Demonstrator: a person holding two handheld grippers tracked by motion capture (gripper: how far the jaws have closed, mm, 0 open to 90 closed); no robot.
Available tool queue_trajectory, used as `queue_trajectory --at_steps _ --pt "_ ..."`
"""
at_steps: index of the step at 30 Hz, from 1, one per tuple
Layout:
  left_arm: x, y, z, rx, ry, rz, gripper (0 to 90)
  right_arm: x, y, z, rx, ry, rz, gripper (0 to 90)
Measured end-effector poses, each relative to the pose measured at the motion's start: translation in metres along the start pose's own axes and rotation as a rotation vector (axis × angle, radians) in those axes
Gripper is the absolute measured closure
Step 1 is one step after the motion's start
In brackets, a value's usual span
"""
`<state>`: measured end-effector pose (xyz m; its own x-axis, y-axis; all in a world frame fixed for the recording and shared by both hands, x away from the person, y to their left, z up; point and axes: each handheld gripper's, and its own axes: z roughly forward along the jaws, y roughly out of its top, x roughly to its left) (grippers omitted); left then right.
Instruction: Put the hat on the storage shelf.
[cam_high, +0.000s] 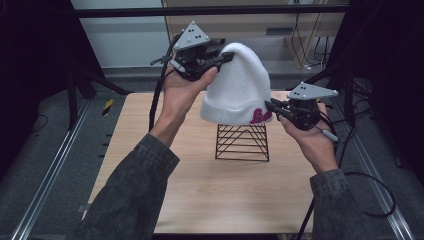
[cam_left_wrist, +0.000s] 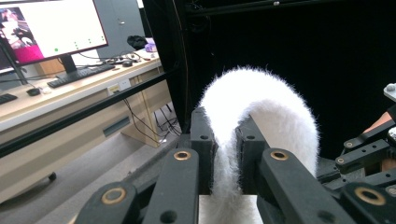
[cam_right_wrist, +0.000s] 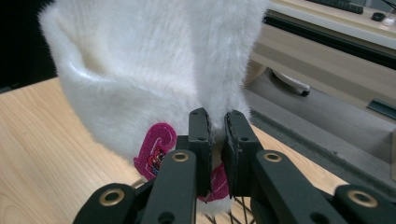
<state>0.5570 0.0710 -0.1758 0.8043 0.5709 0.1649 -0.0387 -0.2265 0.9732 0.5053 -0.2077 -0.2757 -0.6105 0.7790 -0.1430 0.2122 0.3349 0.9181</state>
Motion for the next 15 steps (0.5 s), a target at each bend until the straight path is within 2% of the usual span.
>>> queue_trajectory --at_steps 4,8,15 --pt "-0.006 -0.003 0.008 0.016 0.002 0.032 80.9 -0.006 -0.008 0.003 0.019 -0.011 0.008 82.6" --pt "-0.007 -0.007 0.016 0.028 0.003 0.040 80.8 -0.009 -0.014 0.009 0.032 -0.016 0.021 82.5" --pt "-0.001 -0.016 0.028 0.031 0.002 0.026 80.7 -0.014 -0.020 0.018 0.052 -0.033 0.024 82.5"
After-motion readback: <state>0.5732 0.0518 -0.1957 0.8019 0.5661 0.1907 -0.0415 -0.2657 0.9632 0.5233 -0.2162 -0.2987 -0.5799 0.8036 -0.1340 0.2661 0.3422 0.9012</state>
